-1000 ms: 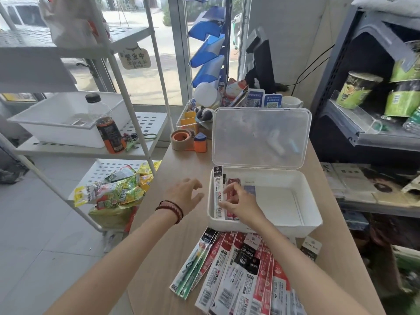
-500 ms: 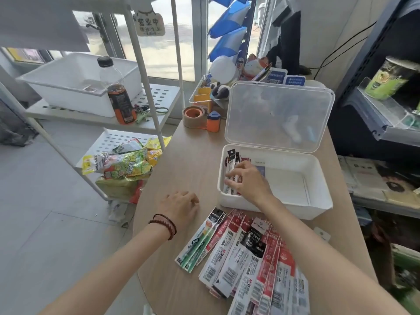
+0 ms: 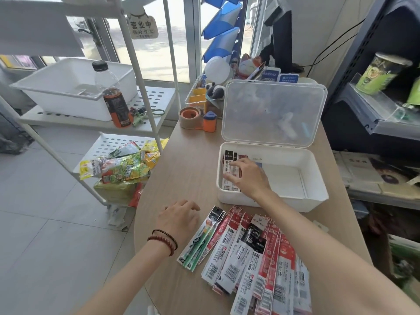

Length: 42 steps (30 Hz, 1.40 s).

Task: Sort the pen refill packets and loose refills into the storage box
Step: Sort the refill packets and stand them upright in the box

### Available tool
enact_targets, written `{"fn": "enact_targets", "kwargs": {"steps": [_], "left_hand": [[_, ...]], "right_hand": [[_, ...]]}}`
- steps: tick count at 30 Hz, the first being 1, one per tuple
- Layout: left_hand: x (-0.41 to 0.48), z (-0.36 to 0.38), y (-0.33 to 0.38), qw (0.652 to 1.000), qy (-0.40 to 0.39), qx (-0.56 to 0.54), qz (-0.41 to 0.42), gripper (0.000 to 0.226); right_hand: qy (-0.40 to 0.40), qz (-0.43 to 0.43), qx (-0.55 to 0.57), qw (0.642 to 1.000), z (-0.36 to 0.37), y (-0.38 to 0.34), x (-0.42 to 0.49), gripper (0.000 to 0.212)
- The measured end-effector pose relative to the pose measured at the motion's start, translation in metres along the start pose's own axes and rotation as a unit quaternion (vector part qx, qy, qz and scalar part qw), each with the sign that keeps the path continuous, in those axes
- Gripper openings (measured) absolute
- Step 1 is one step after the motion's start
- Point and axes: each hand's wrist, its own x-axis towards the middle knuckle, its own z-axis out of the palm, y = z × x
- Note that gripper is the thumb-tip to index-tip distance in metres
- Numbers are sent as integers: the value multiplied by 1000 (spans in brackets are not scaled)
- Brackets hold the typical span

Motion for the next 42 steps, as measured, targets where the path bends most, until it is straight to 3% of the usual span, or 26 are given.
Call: {"fn": "enact_targets", "kwargs": {"steps": [7,11,15,25,29,34,42], "left_hand": [[-8,-5,11,1000,9,-8,-15,30],[-16,12,16,998,-34,-30,-36,49],[-28,34,20,993,-16,-103,-56,51],[-47,45,43,993,-21,-103,-59,49],[-51,50,56,986,-52,-146,-62,65],[-56,49,80,995,-86,-23,-42,112],[-53,45,87,993,-107,37,-39,138]], "right_hand": [[81,-22,-58,995,-8,0,-4,35],[127,-48,-4,991,-28,3,-29,28],[6,-60,50,997,-38,24,-84,29],[-27,156,29,987,-8,69,-215,58],[-65,197,17,978,1,64,-232,66],[-69,198,-26,977,6,57,-221,71],[-61,202,-35,977,6,57,-216,76]]}}
